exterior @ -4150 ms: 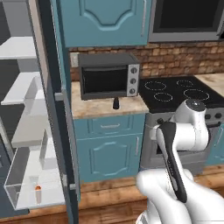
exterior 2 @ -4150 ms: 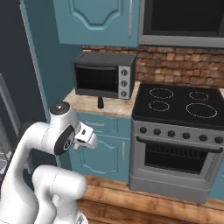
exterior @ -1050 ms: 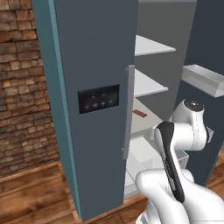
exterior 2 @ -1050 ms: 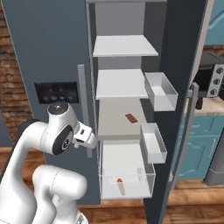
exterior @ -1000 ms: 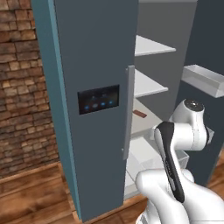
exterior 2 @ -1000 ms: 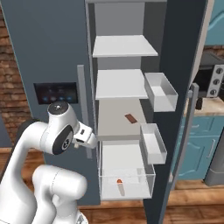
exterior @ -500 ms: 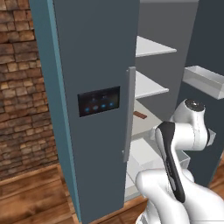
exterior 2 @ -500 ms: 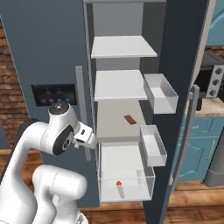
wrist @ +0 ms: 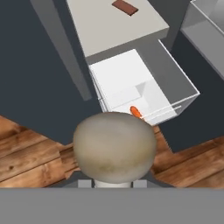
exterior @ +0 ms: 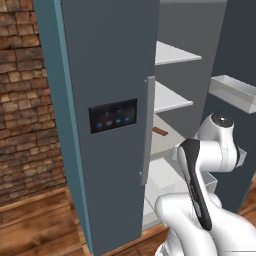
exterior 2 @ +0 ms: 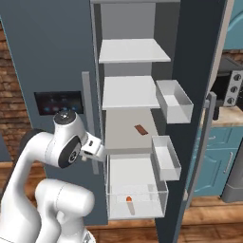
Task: Place the carrot and mushroom inside the fridge drawer. Close the drawer after placing the vegetables.
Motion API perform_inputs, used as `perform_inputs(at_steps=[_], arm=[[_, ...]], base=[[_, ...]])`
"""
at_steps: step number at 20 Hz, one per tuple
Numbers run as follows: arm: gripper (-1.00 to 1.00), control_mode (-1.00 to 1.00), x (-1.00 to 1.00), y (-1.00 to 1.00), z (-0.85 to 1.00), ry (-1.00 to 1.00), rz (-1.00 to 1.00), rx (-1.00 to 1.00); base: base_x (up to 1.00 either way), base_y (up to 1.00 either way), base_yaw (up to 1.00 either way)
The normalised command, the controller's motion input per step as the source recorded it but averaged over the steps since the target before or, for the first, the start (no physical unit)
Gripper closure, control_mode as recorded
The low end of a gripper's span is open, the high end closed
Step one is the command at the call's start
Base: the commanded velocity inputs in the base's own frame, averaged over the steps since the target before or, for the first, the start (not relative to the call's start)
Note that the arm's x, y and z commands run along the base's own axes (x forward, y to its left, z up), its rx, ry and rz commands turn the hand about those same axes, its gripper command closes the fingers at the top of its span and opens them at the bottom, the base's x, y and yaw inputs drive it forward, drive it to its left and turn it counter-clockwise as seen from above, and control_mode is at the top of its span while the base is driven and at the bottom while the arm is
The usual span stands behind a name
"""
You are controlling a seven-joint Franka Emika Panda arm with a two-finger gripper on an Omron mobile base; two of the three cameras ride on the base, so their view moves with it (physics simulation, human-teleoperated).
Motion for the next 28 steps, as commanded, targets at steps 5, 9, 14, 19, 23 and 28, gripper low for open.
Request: perform_inputs(at_steps=[5, 9, 14, 19, 23, 28], arm=[[1.00, -1.00, 0.77, -0.56, -0.52, 0.35, -0.01, 0.00], [1.00, -1.00, 0.76, -0.46, -0.60, 0.40, 0.00, 0.00], [1.00, -1.00, 0.37, -0.28, -0.47, 0.21, 0.00, 0.00], [1.00, -1.00, 0.20, -0.16, -0.59, 0.08, 0.00, 0.00], [1.00, -1.00, 0.09, -0.09, -0.85, 0.01, 0.00, 0.00], [1.00, -1.00, 0.03, -0.13, -0.58, 0.06, 0.00, 0.01]], base=[[0.00, 0.00, 0.00], [0.00, 0.00, 0.00], [0.00, 0.00, 0.00], [0.00, 0.00, 0.00], [0.00, 0.00, 0.00], [0.00, 0.00, 0.00]])
